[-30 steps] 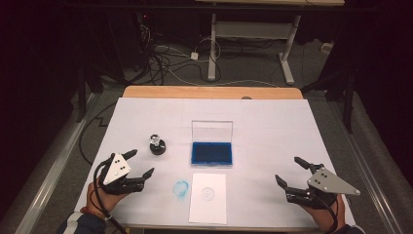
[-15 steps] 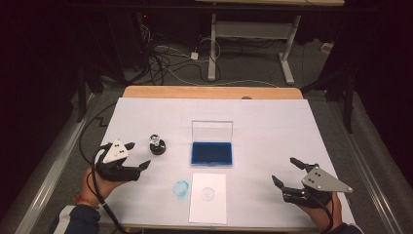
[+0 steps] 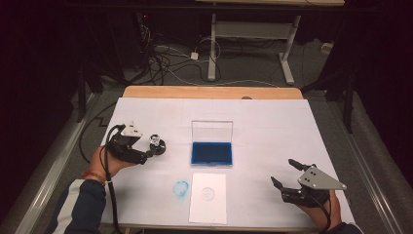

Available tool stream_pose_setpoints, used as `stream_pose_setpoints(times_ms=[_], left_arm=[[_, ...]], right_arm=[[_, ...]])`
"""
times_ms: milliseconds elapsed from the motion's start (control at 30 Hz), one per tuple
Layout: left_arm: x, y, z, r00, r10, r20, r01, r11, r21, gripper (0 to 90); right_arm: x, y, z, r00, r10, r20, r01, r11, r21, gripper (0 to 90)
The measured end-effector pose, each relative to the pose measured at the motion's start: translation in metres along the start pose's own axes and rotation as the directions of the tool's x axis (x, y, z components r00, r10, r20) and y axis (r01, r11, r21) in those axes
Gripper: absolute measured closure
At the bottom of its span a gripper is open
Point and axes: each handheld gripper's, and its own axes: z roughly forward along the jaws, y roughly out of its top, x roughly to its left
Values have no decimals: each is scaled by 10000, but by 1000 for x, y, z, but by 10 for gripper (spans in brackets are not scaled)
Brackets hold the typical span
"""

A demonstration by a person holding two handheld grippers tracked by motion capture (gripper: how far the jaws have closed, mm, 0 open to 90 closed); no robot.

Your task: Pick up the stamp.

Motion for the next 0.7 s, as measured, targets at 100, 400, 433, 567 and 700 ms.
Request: stream_pose_setpoints(times_ms=[100, 400, 433, 567, 700], left_arm=[[6, 9, 7, 9997, -179, 152, 174, 9994, 294, 190], [20, 22, 29, 9987, -388, 321, 345, 9914, 1260, 241], [22, 23, 30, 9984, -432, 357, 382, 9908, 1299, 243], [23, 25, 33, 9982, -463, 377, 405, 9891, 1419, 243], [24, 28, 35, 9970, -471, 607, 381, 9893, 1410, 289]], right_arm=[[0, 0, 2, 10000, -17, -52, 18, 10000, 93, 221], [0, -2, 4, 9999, -69, -121, 72, 9996, 275, 242], [0, -2, 4, 9999, -81, -128, 84, 9996, 270, 242], [0, -2, 4, 9998, -82, -155, 86, 9995, 289, 244], [0, -2, 5, 9998, -80, -205, 86, 9995, 298, 244]])
